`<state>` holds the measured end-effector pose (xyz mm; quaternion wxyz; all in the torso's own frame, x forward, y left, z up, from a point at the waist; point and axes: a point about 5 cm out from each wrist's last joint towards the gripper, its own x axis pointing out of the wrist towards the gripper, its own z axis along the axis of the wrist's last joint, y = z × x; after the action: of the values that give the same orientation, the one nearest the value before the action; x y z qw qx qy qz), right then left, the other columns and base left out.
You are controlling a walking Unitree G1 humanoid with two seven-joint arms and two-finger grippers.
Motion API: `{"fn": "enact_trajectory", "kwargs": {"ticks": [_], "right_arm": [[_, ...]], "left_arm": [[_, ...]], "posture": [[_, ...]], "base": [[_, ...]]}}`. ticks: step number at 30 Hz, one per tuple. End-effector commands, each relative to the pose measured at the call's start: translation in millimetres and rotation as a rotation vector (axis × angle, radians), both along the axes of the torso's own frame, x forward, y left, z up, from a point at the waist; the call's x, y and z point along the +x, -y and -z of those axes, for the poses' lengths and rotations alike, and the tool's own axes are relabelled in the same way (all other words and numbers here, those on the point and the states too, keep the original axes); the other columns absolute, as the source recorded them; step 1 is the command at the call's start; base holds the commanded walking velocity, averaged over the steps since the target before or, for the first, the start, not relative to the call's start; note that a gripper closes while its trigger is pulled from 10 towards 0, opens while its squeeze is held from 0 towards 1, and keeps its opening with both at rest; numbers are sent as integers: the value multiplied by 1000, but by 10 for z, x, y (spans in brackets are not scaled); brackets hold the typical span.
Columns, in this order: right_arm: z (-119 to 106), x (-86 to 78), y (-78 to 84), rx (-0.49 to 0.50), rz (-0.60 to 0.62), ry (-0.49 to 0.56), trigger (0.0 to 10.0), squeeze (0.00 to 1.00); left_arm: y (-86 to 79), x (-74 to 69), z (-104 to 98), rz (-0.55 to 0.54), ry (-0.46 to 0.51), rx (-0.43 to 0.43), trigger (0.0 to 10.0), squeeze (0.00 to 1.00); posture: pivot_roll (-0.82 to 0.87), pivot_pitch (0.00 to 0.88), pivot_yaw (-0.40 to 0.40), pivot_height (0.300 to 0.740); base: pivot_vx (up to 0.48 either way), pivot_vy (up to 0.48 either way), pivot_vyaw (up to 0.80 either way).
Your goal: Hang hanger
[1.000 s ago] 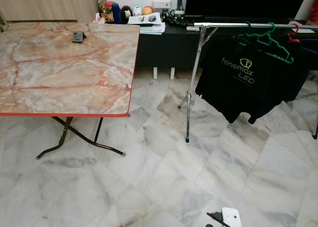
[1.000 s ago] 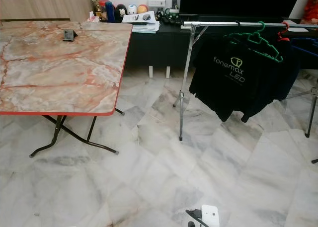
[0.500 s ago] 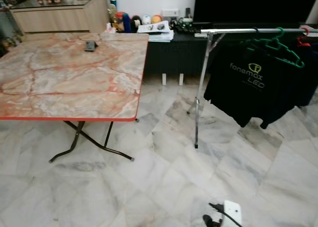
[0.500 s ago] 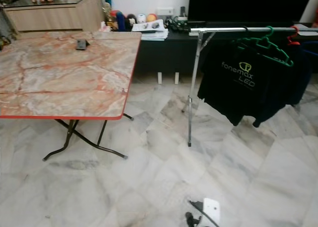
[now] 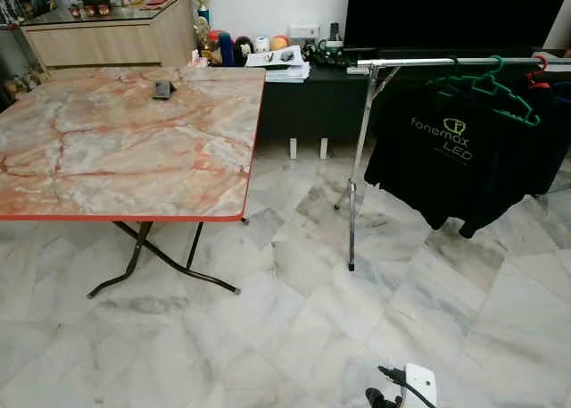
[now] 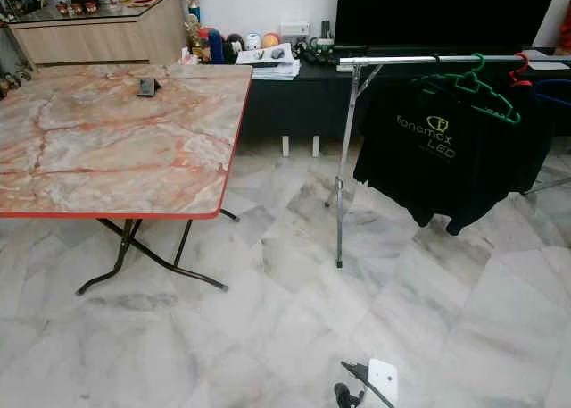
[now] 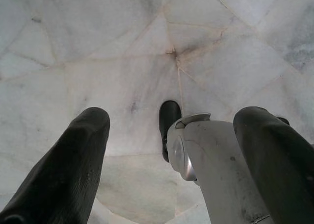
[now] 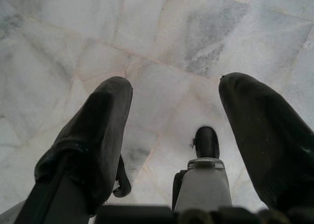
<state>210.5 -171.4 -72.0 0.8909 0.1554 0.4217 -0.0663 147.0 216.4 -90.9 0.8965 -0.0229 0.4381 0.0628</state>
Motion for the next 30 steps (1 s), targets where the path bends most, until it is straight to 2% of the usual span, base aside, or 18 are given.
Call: {"fn": "enact_trajectory", "kwargs": {"ticks": [1, 5, 8, 9, 11, 12, 14, 15, 16, 18, 19, 22, 23, 25, 26, 30], "right_arm": [[9, -13, -6, 7, 11, -8, 10000, 0], [8, -12, 0, 7, 13, -6, 10000, 0], [7, -14, 16, 2, 8, -7, 10000, 0], [7, -15, 23, -2, 4, -8, 10000, 0], [7, -16, 33, -5, -2, -10, 10000, 0], [8, -17, 36, -10, -12, -13, 10000, 0], [9, -19, 37, -11, -15, -13, 10000, 0], [9, -21, 41, -9, -12, -12, 10000, 0], [9, -22, 43, -8, -11, -11, 10000, 0], [9, -22, 45, -8, -14, -9, 10000, 0], [8, -22, 50, -11, -16, -9, 10000, 0], [8, -24, 66, -17, -15, -10, 10000, 0], [8, -24, 66, -17, -15, -10, 10000, 0], [10, -31, 87, -25, -17, -13, 10000, 0], [10, -33, 92, -26, -17, -13, 10000, 0], [14, -46, 118, -31, -11, -16, 10000, 0]], "left_arm": [[-53, -38, 4, -11, -8, 16, 10000, 0], [-114, 61, -62, -8, 52, 69, 10000, 0], [-160, 156, -128, 45, 98, 145, 10000, 0], [-214, 168, -152, 30, 113, 175, 10000, 0], [-277, 168, -173, -27, 130, 175, 10000, 0], [-402, 250, -249, -84, 169, 170, 10000, 0], [-547, 386, -367, -117, 219, 164, 10000, 0], [-615, 621, -550, -112, 332, 146, 10000, 0], [-613, 743, -650, -100, 402, 131, 10000, 0], [-549, 854, -740, -49, 478, 126, 10000, 0], [-423, 989, -866, 26, 585, 113, 10000, 0], [-249, 1080, -992, 85, 699, 114, 10000, 0], [-249, 1080, -992, 85, 699, 114, 10000, 0], [-133, 1056, -1089, 121, 791, 98, 10000, 0], [-119, 1045, -1101, 128, 803, 96, 10000, 0], [-43, 909, -1187, 175, 862, 80, 10000, 0]], "posture": [[87, 0, 34, 740], [92, 0, 29, 740], [109, 0, 19, 740], [122, 3, 12, 740], [134, 7, 6, 740], [134, 8, 2, 740], [132, 8, 1, 740], [129, 11, -4, 740], [130, 12, -5, 740], [130, 13, -5, 740], [133, 17, -5, 740], [140, 23, -9, 740], [140, 23, -9, 740], [140, 24, -17, 740], [140, 24, -18, 740], [128, 28, -17, 740]], "base": [[0, 0, 0], [0, 0, 0], [0, 0, 0], [0, 0, 0], [0, 0, 0], [0, 0, 0], [0, 0, 0], [0, 0, 0], [0, 0, 0], [0, 0, 0], [0, 0, 0], [0, 0, 0], [0, 0, 0], [0, 0, 0], [0, 0, 0], [0, 0, 0]]}}
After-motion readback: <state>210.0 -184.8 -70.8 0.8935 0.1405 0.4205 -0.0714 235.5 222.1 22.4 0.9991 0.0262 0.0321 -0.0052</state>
